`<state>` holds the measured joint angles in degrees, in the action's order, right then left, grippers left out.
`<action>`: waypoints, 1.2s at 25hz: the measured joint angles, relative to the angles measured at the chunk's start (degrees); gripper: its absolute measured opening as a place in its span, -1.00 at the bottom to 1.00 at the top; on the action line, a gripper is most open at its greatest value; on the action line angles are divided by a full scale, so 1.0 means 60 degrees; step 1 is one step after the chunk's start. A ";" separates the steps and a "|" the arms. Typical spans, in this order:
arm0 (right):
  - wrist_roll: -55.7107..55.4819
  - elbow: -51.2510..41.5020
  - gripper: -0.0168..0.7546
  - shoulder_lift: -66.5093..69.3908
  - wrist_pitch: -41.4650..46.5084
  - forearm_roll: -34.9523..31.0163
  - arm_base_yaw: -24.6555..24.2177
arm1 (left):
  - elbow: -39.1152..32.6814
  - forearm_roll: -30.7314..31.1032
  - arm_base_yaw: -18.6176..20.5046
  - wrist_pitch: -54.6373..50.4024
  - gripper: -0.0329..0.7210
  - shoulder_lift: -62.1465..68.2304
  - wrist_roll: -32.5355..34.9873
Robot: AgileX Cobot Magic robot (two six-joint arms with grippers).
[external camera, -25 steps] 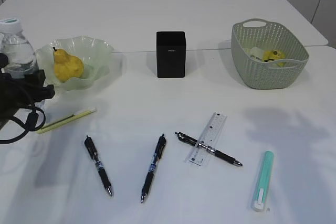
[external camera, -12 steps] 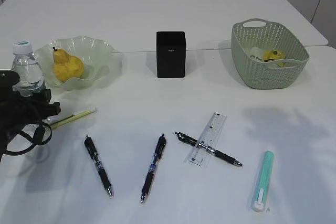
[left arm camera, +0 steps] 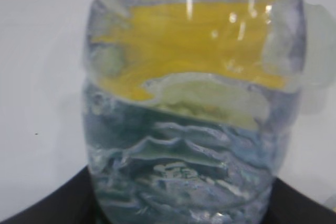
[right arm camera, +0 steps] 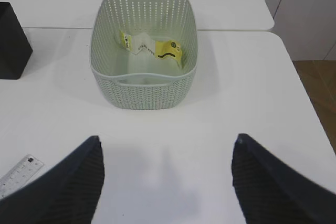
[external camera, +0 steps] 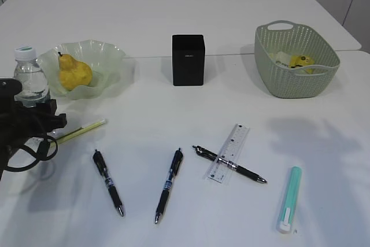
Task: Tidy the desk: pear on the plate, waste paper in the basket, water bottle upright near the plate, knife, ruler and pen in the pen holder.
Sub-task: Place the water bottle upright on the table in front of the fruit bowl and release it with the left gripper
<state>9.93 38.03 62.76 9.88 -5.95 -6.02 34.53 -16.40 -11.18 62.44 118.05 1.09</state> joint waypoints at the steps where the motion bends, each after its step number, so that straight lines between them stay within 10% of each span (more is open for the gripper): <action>1: 0.0000 0.0000 0.56 0.0000 -0.0019 0.0000 0.0000 | 0.0000 0.0000 0.0000 0.0000 0.09 0.0000 0.0000; 30: 0.0000 0.0000 0.56 0.0000 -0.0073 0.0000 0.0000 | 0.0071 -0.0856 0.0177 0.0210 0.09 0.0171 0.0000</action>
<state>9.93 38.03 62.76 9.44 -5.95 -6.02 34.96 -21.54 -10.11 63.70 119.07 1.09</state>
